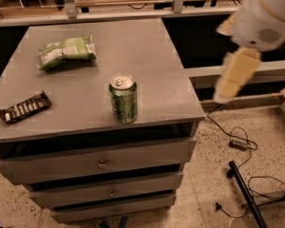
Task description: Move green can near green jalapeno chip bag
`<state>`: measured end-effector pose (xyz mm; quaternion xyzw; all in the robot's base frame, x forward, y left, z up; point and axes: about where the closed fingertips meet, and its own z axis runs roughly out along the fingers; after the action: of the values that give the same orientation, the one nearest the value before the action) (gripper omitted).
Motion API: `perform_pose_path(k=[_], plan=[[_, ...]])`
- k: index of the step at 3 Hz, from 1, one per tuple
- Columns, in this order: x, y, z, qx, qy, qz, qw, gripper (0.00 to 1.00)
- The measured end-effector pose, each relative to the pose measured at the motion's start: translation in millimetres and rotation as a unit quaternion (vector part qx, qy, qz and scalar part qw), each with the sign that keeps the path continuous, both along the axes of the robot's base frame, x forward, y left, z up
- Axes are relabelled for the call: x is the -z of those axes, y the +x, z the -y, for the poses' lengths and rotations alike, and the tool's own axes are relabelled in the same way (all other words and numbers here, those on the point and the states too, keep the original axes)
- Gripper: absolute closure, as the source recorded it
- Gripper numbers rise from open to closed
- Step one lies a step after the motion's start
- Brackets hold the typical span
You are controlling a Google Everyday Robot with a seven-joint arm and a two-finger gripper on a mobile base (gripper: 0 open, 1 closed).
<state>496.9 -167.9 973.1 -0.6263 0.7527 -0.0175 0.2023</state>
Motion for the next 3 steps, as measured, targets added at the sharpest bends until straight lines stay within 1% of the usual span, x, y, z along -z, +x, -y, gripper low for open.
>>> perform_pose_path(k=[1,2,3], plan=[[9,80,-89,-0.077,0.072,0.019,0.9943,0.00],[15,92,-96,-0.079,0.079,0.017,0.9936,0.00],[15,85,-90,-0.080,0.083,0.012,0.9932,0.00]])
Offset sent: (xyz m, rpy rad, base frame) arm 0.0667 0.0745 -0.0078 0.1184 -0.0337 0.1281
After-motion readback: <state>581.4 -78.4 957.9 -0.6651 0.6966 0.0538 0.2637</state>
